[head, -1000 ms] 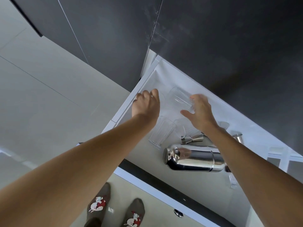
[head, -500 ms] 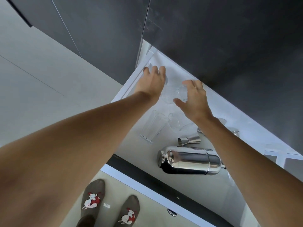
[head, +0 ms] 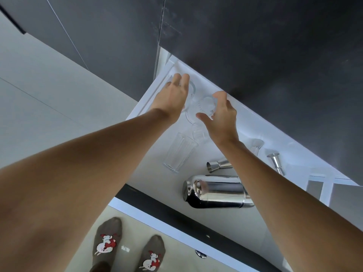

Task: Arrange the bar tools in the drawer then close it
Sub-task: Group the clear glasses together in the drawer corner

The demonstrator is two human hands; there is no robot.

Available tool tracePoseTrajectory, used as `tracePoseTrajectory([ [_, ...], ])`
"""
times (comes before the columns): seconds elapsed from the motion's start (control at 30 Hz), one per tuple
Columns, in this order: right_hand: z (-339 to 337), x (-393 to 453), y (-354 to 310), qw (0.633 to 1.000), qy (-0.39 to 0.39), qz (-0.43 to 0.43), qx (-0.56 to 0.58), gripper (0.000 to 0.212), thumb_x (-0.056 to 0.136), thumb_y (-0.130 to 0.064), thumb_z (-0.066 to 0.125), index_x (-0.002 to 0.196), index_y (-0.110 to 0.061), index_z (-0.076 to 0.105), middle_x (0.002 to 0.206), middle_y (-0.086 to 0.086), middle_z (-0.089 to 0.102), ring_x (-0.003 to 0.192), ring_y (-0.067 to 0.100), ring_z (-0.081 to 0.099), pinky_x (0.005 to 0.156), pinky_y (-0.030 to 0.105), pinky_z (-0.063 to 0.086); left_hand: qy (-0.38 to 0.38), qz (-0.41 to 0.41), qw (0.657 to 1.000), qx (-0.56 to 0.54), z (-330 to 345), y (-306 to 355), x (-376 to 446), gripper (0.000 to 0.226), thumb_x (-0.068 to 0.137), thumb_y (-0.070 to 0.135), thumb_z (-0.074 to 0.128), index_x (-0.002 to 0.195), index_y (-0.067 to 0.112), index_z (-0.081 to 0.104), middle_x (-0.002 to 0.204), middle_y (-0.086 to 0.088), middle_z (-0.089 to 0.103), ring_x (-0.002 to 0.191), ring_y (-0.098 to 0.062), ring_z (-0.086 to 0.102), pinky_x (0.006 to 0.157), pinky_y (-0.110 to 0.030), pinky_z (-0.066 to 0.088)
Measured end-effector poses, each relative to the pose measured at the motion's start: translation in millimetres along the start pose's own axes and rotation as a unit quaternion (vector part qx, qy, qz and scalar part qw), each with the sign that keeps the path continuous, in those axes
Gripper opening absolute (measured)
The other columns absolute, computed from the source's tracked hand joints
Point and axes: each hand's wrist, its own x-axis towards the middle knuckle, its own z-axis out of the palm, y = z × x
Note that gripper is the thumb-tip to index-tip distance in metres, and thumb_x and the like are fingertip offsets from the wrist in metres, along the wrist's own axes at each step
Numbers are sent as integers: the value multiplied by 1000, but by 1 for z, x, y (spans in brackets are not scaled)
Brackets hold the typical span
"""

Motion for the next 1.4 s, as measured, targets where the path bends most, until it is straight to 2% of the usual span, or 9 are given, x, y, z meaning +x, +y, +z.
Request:
tracePoseTrajectory([
  [0.1, -1, -8, 17, 999, 18, 36, 22, 59, 83, -52, 58, 119, -8, 45, 116, 14, 61, 104, 30, 60, 87, 37, 52, 49, -9, 998, -42, -1, 3, -15, 78, 86, 11, 71, 147, 5, 24, 149, -20, 30, 131, -35, 45, 101, -38, 49],
  [0.2, -1, -20, 32, 991, 49, 121, -30, 43, 94, -41, 47, 117, -4, 47, 118, 19, 57, 108, 37, 53, 88, 36, 39, 92, -28, 989, -113, 3, 11, -48, 48, 90, 22, 63, 128, 4, 40, 130, -15, 42, 116, -29, 48, 86, -40, 55],
  [0.43, 7, -16, 37, 859, -44, 474, 188, 63, 87, -63, 37, 123, -12, 36, 114, 21, 59, 93, 36, 65, 78, 44, 58, -227, -173, 954, -92, 32, 14, -101, 82, 69, 62, 70, 123, 11, 35, 118, -6, 51, 110, -26, 55, 85, -40, 52],
  [0.57, 15, -13, 41, 796, -25, 498, 343, 70, 77, -60, 57, 121, -7, 46, 110, 19, 63, 86, 34, 69, 55, 38, 60, -261, -184, 944, -89, 38, 13, -104, 78, 66, 46, 80, 119, 11, 33, 106, -8, 59, 97, -29, 62, 77, -39, 56],
  [0.7, 19, -15, 43, 790, 0, 488, 372, 50, 79, -45, 63, 110, -6, 53, 111, 16, 66, 94, 30, 67, 65, 39, 61, -251, -181, 946, -102, 33, 9, -105, 70, 68, 37, 80, 115, 11, 35, 103, -11, 59, 92, -30, 62, 72, -38, 56],
  [0.97, 3, -46, 33, 857, 35, 418, 299, 49, 62, -48, 65, 93, -11, 57, 95, 10, 69, 86, 26, 68, 80, 54, 58, -165, -153, 973, -47, -3, -3, -106, 52, 81, 26, 75, 116, 7, 42, 104, -13, 53, 94, -35, 62, 70, -38, 55],
  [1.13, -4, -63, 19, 956, 53, 244, 156, 45, 76, -35, 72, 108, -12, 51, 80, -11, 58, 79, 16, 59, 69, 28, 46, -128, -115, 985, 14, -16, 8, -89, 46, 83, 24, 72, 114, 4, 43, 105, -16, 58, 96, -34, 61, 70, -37, 50],
  [1.3, 5, -68, 16, 986, 32, 124, 106, 49, 72, -27, 76, 106, -9, 45, 97, 4, 61, 80, 19, 55, 60, 8, 35, -125, -95, 985, 73, -24, 19, -68, 49, 81, 23, 74, 116, 0, 50, 112, -18, 60, 106, -34, 57, 81, -36, 47],
  [1.4, 12, -66, 12, 991, 25, 94, 93, 50, 70, -24, 75, 106, -7, 45, 100, 8, 61, 81, 22, 55, 62, 14, 34, -124, -99, 985, 67, -26, 18, -57, 50, 76, 22, 79, 113, 0, 53, 109, -17, 62, 106, -33, 56, 76, -35, 46],
])
